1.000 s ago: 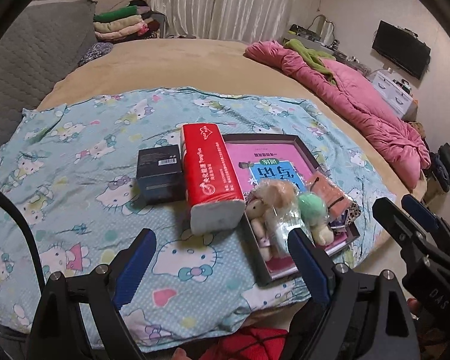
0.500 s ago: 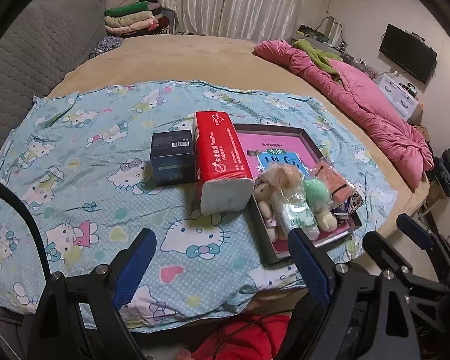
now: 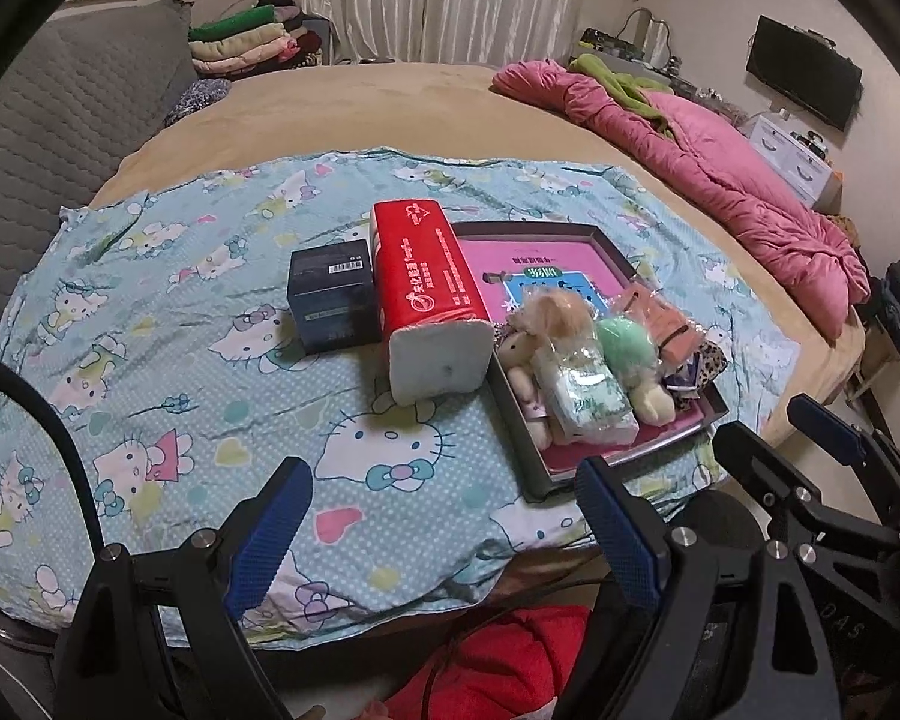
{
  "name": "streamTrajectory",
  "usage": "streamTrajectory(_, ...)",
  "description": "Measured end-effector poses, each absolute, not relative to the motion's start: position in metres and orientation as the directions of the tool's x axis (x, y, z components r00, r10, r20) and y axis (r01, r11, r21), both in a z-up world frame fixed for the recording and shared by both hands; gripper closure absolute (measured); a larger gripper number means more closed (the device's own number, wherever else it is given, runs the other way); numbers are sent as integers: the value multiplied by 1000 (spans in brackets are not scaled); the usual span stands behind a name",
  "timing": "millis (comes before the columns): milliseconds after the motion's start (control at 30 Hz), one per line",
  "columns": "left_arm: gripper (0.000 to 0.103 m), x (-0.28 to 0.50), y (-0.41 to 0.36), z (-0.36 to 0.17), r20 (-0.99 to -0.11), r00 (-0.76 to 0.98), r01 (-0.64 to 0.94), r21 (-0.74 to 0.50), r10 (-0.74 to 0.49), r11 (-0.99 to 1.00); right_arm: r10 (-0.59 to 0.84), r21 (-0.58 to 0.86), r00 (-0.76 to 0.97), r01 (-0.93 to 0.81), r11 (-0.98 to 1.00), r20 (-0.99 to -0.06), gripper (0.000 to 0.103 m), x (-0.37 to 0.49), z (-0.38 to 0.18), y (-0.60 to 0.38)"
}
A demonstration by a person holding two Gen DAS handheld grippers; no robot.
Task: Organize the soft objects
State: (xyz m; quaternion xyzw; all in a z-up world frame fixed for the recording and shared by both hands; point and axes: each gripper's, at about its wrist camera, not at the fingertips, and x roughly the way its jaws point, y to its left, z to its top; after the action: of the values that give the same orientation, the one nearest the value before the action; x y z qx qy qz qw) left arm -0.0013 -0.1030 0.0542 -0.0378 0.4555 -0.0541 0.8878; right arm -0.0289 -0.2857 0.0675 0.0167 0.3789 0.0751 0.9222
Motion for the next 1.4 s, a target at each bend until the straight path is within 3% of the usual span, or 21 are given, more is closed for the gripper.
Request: streamTrajectory(1400,14,3,-101,44,-818,570,31,-76,-80,997,150,88,686,-125,988,-712,19,-27,64,-285)
